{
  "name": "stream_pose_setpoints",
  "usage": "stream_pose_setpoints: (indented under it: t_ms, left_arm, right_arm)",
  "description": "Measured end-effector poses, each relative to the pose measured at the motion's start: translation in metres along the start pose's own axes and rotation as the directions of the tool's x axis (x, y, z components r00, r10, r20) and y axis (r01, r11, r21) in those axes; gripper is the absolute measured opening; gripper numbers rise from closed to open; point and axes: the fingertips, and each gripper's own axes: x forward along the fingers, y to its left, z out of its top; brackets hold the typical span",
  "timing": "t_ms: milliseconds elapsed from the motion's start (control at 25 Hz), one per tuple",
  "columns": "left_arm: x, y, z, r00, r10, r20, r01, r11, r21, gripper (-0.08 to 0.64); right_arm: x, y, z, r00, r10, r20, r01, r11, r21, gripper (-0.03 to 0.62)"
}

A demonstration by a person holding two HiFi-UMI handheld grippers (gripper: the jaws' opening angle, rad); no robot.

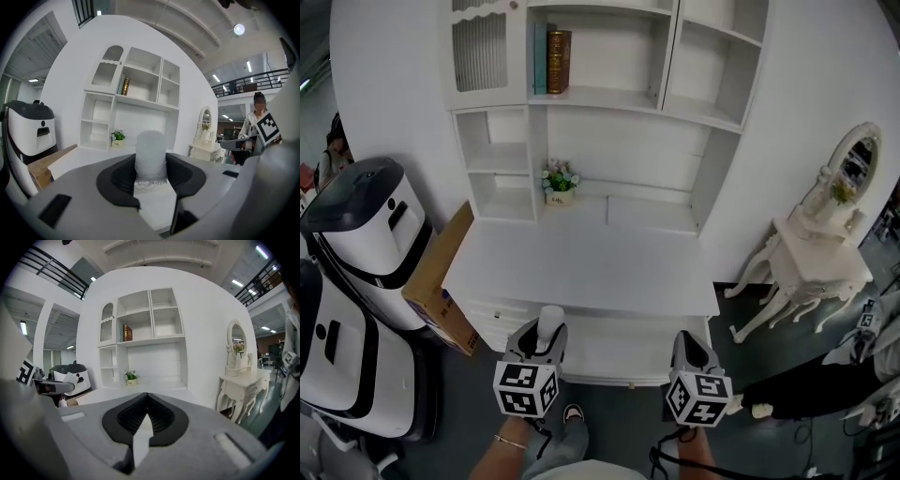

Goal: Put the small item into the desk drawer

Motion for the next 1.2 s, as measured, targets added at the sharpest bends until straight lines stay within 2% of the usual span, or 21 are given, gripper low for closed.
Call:
stream_pose_setpoints:
  t_ms: [120,600,880,1200]
  left_arm:
    - [0.022,0.012,0.003,1.000,0.002,-0.019,-0.002,1.000,0.025,0.170]
    - [0.122,0.068,0.050,1.000,-0.014,-0.009,0.014,1.000,-0.003,0.170]
    - [0.156,0.076,0.037,0.998,-0.010,-0.061,0.008,0.999,-0.039,0.170]
    - [0.162,0.070,0.038,0.997,0.017,-0.074,-0.020,0.999,-0.047,0.170]
  right_arm:
    - [0.028,0.002,0.009,1.000,0.006,-0.004,-0.006,1.000,0.000,0.003]
    - [0.147,0.006,0.058,1.000,0.007,0.004,-0.007,1.000,-0.014,0.003]
    - [0.176,-0.010,0.049,0.999,-0.008,-0.049,0.007,1.000,-0.007,0.003]
    - [0.194,-0.016,0.066,0.999,0.033,-0.043,-0.034,0.999,-0.005,0.003]
